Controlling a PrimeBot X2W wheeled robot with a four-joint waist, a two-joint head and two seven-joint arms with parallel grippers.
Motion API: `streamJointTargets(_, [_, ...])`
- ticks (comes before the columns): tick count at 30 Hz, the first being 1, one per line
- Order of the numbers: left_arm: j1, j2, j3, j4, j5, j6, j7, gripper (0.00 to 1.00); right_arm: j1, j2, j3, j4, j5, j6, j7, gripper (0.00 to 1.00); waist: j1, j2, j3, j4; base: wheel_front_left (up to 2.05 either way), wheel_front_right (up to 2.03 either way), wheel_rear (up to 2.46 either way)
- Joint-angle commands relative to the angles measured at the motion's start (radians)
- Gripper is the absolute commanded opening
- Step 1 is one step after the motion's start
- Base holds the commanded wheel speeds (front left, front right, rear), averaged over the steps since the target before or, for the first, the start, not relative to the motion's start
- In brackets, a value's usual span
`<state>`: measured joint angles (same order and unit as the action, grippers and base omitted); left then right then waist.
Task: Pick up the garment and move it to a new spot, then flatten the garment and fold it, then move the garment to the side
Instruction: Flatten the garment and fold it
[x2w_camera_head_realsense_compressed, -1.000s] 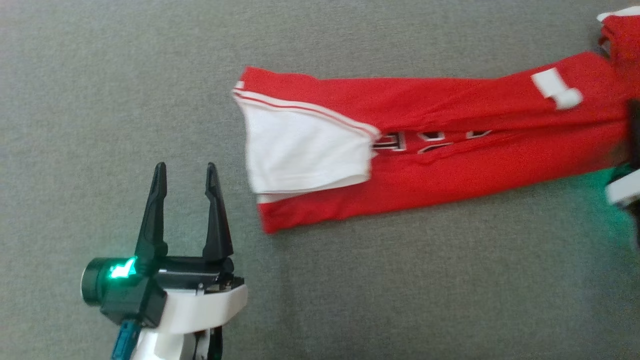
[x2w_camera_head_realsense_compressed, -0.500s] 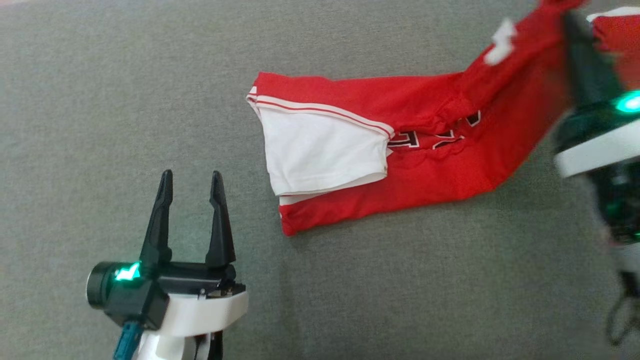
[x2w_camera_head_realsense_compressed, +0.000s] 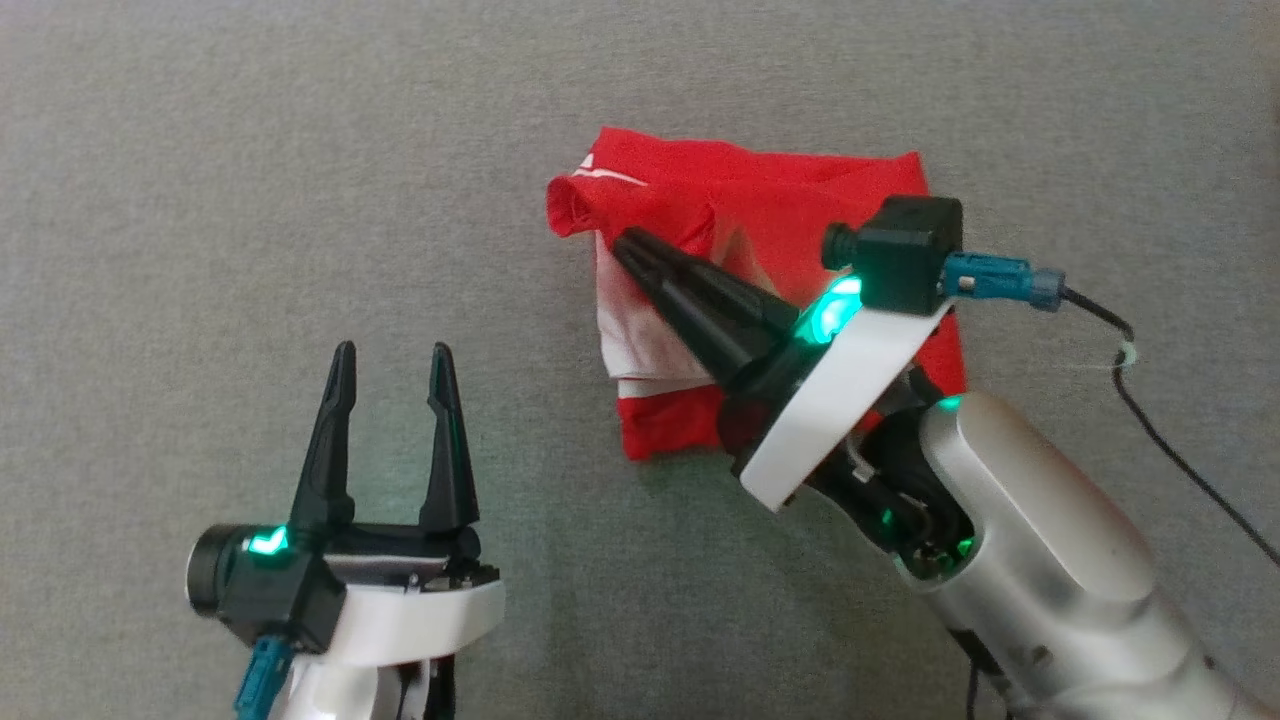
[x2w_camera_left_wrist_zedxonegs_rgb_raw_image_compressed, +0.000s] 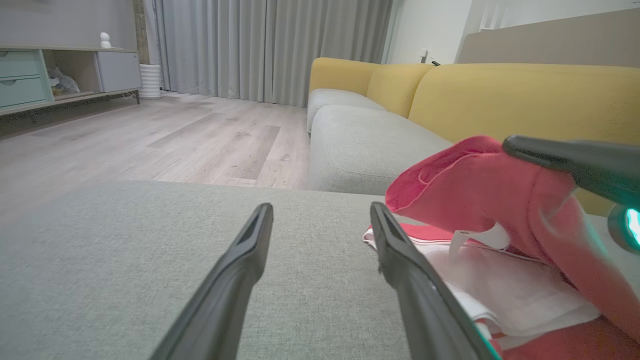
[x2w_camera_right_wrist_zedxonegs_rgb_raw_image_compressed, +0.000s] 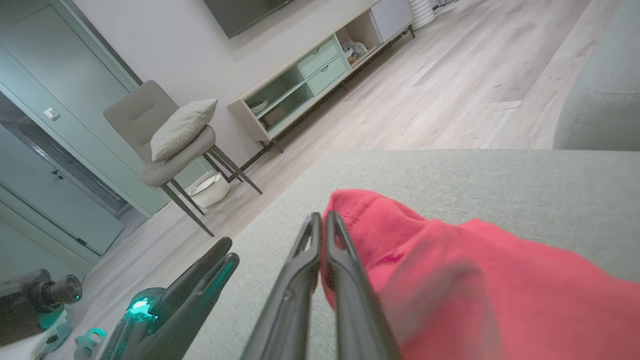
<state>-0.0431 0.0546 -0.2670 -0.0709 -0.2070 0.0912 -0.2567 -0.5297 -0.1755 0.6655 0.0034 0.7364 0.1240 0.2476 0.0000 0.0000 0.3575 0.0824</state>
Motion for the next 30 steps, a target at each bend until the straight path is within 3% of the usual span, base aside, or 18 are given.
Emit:
streamJointTargets(1, [-0.027,-0.004,0.019,-0.028,-0.009,0.011,-0.005,1.0,-0.013,0.028,-0.008,-0.034,-0.008,0.007,-0.021,1.0,0.0,0.0,0.002,0.012,0.0,0.0,0.0])
streamJointTargets(9, [-0.01,-0.004,0.026,-0.027,-0.017,0.023,-0.005,1.0,0.052,0.025,-0.259,-0.048,-0.067,0.007,-0.187,1.0,0.0,0.0,-0.044,-0.003,0.0,0.0,0.0])
streamJointTargets(13, [0.004,-0.004,0.029,-0.034,-0.016,0.016,-0.005,1.0,0.136,-0.013,-0.382,-0.036,-0.096,0.007,-0.27,1.0,0.0,0.0,-0.084,-0.023,0.0,0.0,0.0])
streamJointTargets(16, [0.02,-0.004,0.038,-0.028,-0.017,0.013,-0.005,1.0,0.21,-0.053,-0.411,-0.001,-0.096,0.007,-0.329,1.0,0.0,0.0,-0.122,-0.04,0.0,0.0,0.0])
streamJointTargets(20, [0.033,-0.004,0.041,-0.021,-0.02,0.007,-0.005,1.0,0.273,-0.101,-0.371,0.067,-0.049,0.007,-0.352,1.0,0.0,0.0,-0.154,-0.045,0.0,0.0,0.0])
streamJointTargets(21, [0.034,-0.004,0.04,-0.021,-0.02,0.006,-0.005,1.0,0.275,-0.114,-0.354,0.084,-0.028,0.007,-0.348,0.59,0.0,0.0,-0.157,-0.043,0.0,0.0,0.0])
streamJointTargets(22, [0.035,-0.004,0.037,-0.021,-0.021,0.005,-0.005,1.0,0.271,-0.126,-0.329,0.096,0.003,0.007,-0.338,0.0,0.0,0.0,-0.158,-0.04,0.0,0.0,0.0])
streamJointTargets(30, [0.026,-0.004,-0.007,-0.019,-0.043,0.005,-0.005,1.0,0.075,-0.217,-0.073,0.188,0.366,0.007,-0.059,0.0,0.0,0.0,-0.12,0.029,0.0,0.0,0.0])
